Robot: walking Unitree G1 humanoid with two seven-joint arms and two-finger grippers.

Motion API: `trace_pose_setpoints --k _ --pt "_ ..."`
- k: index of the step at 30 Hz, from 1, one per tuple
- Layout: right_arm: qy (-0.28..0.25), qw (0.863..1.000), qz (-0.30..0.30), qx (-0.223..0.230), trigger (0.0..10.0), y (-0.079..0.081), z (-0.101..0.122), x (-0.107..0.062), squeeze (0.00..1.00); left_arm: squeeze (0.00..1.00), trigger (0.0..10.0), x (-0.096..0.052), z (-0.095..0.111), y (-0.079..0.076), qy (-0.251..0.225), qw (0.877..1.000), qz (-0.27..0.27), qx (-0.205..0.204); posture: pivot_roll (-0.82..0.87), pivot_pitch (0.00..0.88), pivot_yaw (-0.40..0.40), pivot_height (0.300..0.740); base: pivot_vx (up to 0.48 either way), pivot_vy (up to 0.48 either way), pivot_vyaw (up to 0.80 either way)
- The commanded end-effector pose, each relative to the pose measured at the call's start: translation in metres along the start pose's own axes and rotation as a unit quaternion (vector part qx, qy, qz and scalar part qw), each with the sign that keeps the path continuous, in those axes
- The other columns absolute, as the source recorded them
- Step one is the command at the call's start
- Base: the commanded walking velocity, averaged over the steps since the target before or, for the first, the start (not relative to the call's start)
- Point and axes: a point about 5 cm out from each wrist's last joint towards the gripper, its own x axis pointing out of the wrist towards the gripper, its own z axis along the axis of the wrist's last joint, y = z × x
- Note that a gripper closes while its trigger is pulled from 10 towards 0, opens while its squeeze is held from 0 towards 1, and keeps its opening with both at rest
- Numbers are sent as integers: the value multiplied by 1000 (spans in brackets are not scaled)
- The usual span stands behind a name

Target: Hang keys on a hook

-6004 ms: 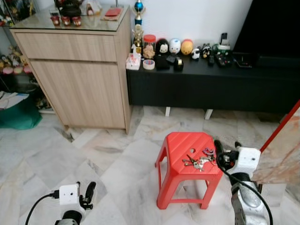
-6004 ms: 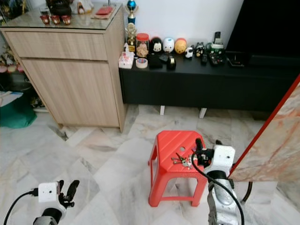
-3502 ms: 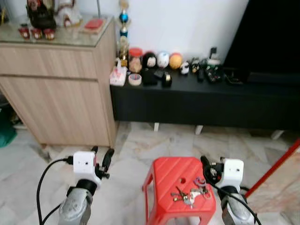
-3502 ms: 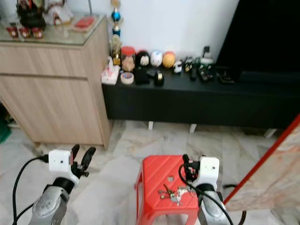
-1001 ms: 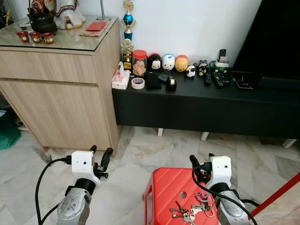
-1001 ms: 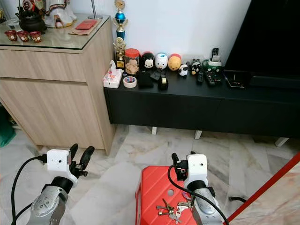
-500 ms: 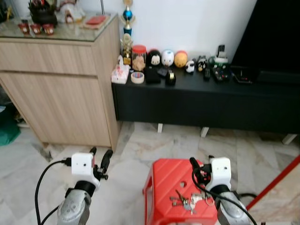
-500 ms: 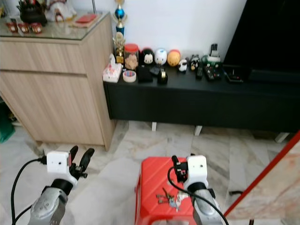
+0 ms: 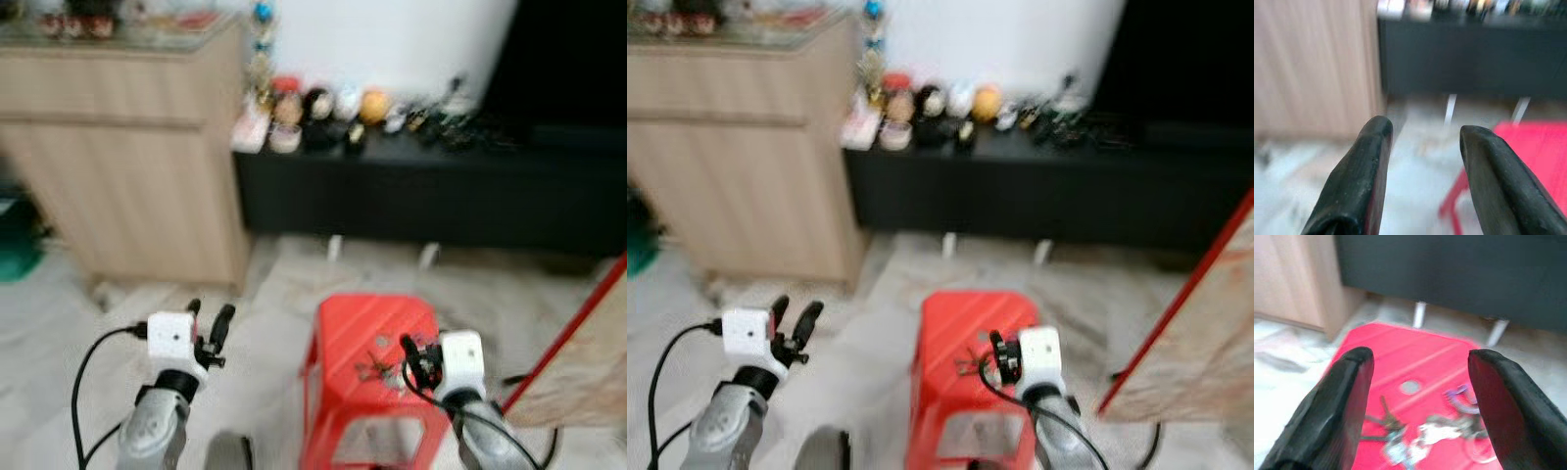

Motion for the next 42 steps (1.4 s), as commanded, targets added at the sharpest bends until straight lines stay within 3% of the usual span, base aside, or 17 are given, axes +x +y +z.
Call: trace_pose_setpoints --k 1,18,22,42 --pt "-21 1000 3 11 10000 2 5 0 0 0 10000 8 11 0 -22 1000 -4 7 81 0 -62 611 0 0 0" --pt "7 1000 12 7 10000 4 -3 1 0 0 10000 8 6 0 -13 1000 -10 -1 81 0 -67 611 0 0 0" --pt "2 1000 21 6 10000 6 -1 2 0 0 10000 9 6 1 -12 1000 -11 0 78 0 -68 586 0 0 0" --pt "-21 1000 20 10 10000 6 2 2 0 0 10000 9 6 7 -10 1000 -5 9 81 0 -65 586 0 0 0"
